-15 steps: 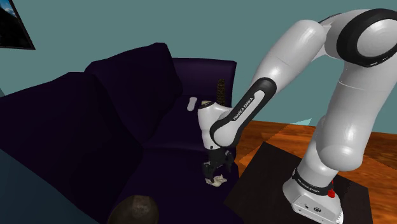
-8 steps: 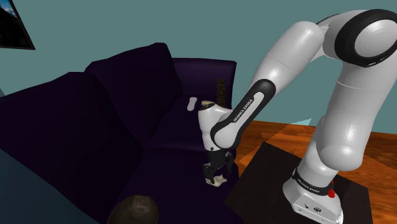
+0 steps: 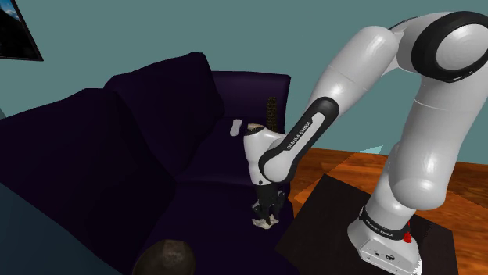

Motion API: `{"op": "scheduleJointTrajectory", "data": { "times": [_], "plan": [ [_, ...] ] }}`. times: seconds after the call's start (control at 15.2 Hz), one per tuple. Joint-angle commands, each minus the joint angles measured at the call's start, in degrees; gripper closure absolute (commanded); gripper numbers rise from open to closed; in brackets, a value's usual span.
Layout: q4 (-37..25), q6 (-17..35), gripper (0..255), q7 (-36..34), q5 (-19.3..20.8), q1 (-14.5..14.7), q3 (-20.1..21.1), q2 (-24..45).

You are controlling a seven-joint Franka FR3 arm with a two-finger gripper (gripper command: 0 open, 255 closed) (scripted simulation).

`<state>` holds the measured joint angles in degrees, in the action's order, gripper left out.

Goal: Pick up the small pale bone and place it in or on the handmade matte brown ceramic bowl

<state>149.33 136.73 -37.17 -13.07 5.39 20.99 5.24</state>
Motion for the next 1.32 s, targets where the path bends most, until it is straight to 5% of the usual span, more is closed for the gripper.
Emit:
{"op": "scheduleJointTrajectory", "data": {
  "times": [0.0,0.99,1.06,1.25],
  "plan": [
    [0.01,0.01,255,0.00,-0.01,0.00,0.01,0.02],
    [-0.85,-9.97,255,0.67,-2.09,-0.15,0.05,-9.34],
    [-0.85,-9.97,0,0.67,-2.09,-0.15,0.05,-9.34],
    [-5.00,-6.80,0,20.94,9.20,2.21,2.26,-0.23]
  ]
}}
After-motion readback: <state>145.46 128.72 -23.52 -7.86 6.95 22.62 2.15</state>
